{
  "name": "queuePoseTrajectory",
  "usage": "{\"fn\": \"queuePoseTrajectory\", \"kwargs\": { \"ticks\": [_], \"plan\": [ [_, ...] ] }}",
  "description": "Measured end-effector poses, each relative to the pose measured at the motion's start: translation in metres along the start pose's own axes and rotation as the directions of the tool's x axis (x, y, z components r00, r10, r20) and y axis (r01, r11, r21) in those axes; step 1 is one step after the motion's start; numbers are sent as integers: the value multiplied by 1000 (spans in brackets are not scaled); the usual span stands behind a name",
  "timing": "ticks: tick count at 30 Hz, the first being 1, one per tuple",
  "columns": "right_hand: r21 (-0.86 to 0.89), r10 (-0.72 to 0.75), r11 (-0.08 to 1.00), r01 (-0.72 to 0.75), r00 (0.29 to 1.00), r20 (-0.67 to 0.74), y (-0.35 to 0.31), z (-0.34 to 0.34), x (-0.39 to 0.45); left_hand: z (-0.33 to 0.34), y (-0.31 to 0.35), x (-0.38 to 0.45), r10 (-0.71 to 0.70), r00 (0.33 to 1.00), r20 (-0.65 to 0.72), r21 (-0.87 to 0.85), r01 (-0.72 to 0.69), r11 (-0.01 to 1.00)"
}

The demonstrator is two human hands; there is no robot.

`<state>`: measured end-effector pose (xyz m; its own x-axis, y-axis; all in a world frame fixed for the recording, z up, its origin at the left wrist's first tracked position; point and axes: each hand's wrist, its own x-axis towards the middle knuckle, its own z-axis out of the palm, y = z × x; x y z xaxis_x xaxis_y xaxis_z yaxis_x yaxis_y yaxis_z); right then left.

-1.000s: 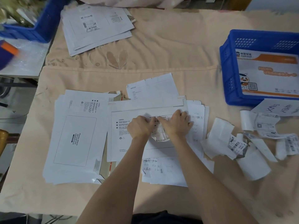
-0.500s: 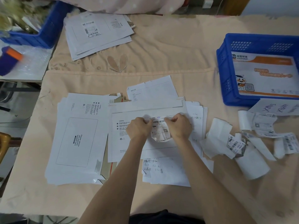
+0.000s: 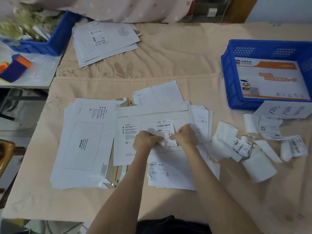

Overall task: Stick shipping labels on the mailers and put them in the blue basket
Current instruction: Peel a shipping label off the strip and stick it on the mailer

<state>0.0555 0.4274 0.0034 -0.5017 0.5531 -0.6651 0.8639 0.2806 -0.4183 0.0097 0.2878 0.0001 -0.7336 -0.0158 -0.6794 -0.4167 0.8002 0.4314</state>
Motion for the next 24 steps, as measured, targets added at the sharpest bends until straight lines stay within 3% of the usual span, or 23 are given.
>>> {"fn": "queuePoseTrajectory", "kwargs": {
  "ticks": [11,16,21,24],
  "plan": [
    [-87,-168,984,157,976,-141,11,14,-6,10,-7,-3,108,991,-76,120,-98,988],
    [-336,-229,930,149,950,-213,7,18,-7,6,-8,-2,102,994,-30,105,-98,990],
    [-407,-199,907,110,963,-183,9,15,-9,0,-9,3,145,988,48,90,-148,985],
    [-371,-215,914,163,971,-104,18,11,-7,0,-10,1,189,980,65,162,-197,967]
  ]
}}
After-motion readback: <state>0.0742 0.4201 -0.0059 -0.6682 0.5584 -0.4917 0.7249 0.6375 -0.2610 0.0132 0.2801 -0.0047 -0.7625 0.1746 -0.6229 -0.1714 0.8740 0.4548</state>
